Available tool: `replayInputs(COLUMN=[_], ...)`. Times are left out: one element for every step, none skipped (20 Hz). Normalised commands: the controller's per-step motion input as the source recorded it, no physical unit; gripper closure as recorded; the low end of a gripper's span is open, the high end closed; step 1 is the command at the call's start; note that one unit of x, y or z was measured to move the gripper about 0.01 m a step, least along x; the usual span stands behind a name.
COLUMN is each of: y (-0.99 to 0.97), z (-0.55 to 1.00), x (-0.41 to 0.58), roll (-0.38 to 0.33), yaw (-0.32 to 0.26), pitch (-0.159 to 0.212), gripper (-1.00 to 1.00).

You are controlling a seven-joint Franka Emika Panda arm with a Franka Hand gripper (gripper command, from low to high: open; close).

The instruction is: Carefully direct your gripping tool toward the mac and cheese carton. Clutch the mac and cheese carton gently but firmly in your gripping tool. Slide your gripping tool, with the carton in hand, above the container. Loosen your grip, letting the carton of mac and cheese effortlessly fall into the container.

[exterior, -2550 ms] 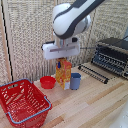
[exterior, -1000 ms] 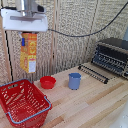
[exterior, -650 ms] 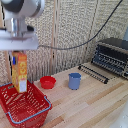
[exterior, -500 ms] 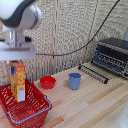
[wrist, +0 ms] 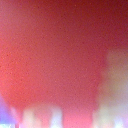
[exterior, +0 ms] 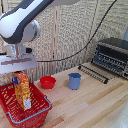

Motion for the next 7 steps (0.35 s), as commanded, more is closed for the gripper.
replayInputs(y=[-0.06, -0.09, -0.06, 0.0, 0.0, -0.03, 0.0], z=[0.25, 0.33, 0.41, 0.57, 0.82, 0.98, 0.99], x=[0.146, 0.1, 0.046, 0.123, 0.129, 0.114, 0.154], roll=[0.0, 0.0, 0.0, 0.0, 0.0, 0.0, 0.0], yaw=[0.0, -0.001, -0.026, -0.004, 0.0, 0.0, 0.0], pitch=[0.033, 0.033, 0.043, 0.111, 0.119, 0.106, 0.104], gripper=[-1.0, -1.0, -1.0, -1.0, -1.0, -1.0, -1.0])
